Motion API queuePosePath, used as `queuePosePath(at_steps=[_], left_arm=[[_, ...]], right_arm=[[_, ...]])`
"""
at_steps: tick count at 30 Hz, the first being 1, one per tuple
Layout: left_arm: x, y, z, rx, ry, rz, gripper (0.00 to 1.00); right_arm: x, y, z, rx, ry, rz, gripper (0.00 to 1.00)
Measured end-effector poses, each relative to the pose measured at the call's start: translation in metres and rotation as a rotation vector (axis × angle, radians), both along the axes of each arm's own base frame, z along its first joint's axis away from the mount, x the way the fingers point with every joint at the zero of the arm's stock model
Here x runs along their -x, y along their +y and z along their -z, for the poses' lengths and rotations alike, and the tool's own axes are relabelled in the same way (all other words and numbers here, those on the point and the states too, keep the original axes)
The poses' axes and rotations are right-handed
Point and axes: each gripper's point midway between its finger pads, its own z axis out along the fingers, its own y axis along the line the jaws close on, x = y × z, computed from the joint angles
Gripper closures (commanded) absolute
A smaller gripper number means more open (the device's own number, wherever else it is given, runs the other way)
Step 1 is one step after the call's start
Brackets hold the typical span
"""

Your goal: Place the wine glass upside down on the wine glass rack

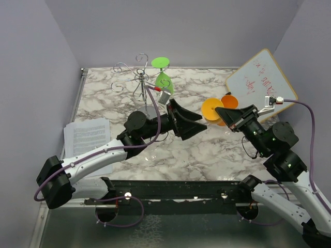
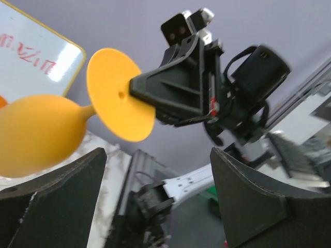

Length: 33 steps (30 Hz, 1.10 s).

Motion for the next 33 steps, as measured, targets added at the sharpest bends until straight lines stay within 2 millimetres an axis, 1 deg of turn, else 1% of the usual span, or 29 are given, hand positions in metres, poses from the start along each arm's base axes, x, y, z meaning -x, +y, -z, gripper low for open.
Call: queuePosePath(at_steps=[2,4,7,9,12,15,17,19,20,22,24,26,28,30,33], left_arm=[[0.002,0.001,-0.014,0.033,0.064,0.021,0.27],[0.0,0.002,-0.027,0.064,0.136,0.044,0.37],[-0.005,-0.001,-0.034,0.083,0.213,0.065,0.49],[-0.011,-0.006,-0.031,0.081,0.266,0.077,0.57],[-0.015,-0.012,-0.019,0.057,0.329,0.088,0.72],[-0.015,-0.013,-0.017,0.049,0.347,0.089,0.87],[-0.016,-0.013,-0.015,0.044,0.353,0.085,0.99],[-0.018,-0.012,-0.014,0.046,0.363,0.082,1.0],[-0.018,-0.011,-0.015,0.049,0.365,0.083,1.0],[-0.018,-0.01,-0.016,0.052,0.369,0.085,1.0],[-0.018,-0.009,-0.016,0.049,0.366,0.086,1.0],[-0.019,-0.008,-0.016,0.045,0.361,0.087,1.0],[-0.021,-0.006,-0.016,0.04,0.355,0.092,1.0],[-0.021,-0.002,-0.026,0.037,0.332,0.112,1.0],[-0.022,0.007,-0.061,0.073,0.253,0.141,1.0]], right_arm=[[0.002,0.002,0.0,0.011,-0.015,-0.014,0.99],[0.004,0.004,-0.003,0.019,-0.035,-0.034,0.99],[0.009,0.01,-0.009,0.027,-0.074,-0.076,0.99],[0.012,0.015,-0.009,0.037,-0.086,-0.107,0.99],[0.012,0.021,-0.006,0.058,-0.089,-0.138,0.99],[0.013,0.024,-0.003,0.07,-0.09,-0.156,0.99],[0.014,0.024,-0.003,0.073,-0.096,-0.162,0.99],[0.015,0.024,-0.003,0.079,-0.101,-0.164,0.98],[0.015,0.024,-0.003,0.08,-0.102,-0.166,0.91],[0.016,0.025,-0.004,0.08,-0.108,-0.168,0.67],[0.016,0.025,-0.003,0.083,-0.106,-0.169,0.46],[0.016,0.024,-0.003,0.092,-0.108,-0.167,0.31],[0.018,0.021,-0.004,0.097,-0.117,-0.162,0.24],[0.02,0.018,-0.008,0.096,-0.132,-0.154,0.21],[0.026,0.009,-0.02,0.084,-0.172,-0.132,0.2]])
